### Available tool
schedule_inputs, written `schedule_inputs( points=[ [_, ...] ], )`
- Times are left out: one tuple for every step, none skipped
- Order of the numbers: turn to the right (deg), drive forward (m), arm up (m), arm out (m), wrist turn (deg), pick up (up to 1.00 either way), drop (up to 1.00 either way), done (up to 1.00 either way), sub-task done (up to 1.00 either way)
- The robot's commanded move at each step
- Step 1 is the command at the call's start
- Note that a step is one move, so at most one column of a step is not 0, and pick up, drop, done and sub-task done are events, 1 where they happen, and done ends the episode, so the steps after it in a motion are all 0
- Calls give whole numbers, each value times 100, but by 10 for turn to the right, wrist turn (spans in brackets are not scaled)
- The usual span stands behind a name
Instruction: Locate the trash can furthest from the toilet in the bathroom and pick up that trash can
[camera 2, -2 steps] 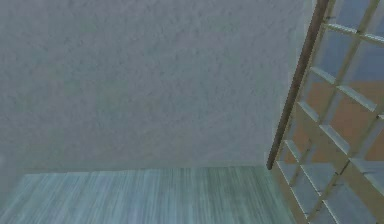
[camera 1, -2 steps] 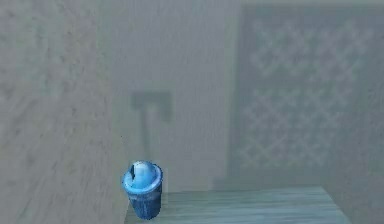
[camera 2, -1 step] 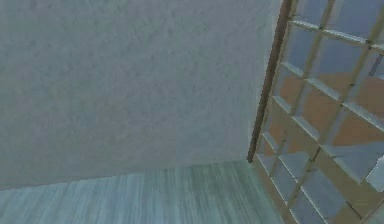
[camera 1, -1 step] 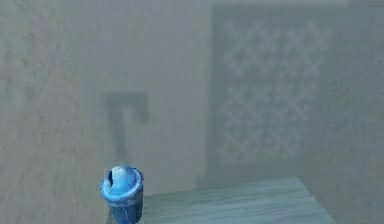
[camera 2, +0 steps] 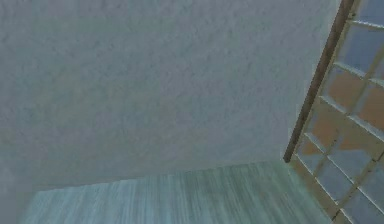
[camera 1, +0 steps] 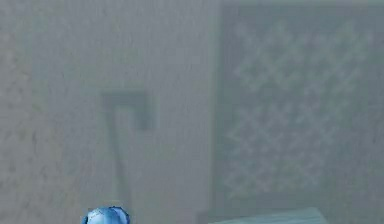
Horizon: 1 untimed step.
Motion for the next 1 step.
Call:
schedule_inputs(
  points=[
    [-450, 0, 0, 0, 0, 0, 0, 0, 0]
  ],
)
